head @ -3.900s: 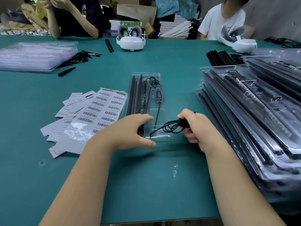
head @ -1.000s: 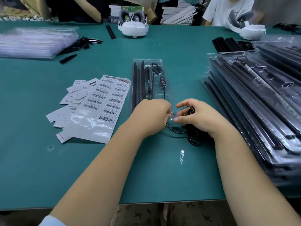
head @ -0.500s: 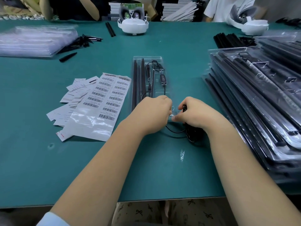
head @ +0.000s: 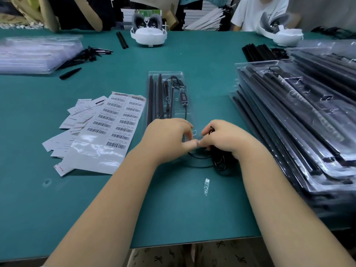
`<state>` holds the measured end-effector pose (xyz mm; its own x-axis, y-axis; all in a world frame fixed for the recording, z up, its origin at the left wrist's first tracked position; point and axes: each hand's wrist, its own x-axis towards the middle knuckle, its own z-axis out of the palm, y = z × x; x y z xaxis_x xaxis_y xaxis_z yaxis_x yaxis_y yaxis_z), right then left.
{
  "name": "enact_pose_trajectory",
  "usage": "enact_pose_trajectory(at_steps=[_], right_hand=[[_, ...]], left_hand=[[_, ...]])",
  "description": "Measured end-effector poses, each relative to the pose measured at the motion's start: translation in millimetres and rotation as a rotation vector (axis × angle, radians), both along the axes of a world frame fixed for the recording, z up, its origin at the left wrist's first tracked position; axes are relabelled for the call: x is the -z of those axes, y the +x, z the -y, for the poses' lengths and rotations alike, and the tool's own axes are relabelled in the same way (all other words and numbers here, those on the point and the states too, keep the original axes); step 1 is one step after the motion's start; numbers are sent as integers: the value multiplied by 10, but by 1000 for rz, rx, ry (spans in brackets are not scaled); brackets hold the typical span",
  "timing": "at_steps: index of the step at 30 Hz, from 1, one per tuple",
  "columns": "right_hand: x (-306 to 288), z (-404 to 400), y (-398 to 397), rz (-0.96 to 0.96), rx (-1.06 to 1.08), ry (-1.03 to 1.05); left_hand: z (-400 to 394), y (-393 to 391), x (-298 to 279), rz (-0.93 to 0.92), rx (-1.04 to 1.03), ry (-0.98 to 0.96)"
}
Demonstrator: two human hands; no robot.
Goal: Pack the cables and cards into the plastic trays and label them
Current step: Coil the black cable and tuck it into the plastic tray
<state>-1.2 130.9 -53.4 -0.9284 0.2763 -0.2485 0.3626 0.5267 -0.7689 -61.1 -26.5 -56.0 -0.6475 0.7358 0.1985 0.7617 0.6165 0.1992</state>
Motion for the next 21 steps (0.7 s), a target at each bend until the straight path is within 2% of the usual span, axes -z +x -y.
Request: enact_pose_trajectory(at_steps=[10,13,16,21], right_hand=[[-60,-91,-44,72,28,-126],[-61,-77,-63,91,24,-46],[-56,-53,-77,106,39,10],[-75,45,-86,116,5,127]], left_hand=[[-97,56,-22,-58,9,-138],[-113,124,10,-156,-37,-183],[-126,174,48,-179,-78,-219],[-104,116,57,-27,-88,-133]])
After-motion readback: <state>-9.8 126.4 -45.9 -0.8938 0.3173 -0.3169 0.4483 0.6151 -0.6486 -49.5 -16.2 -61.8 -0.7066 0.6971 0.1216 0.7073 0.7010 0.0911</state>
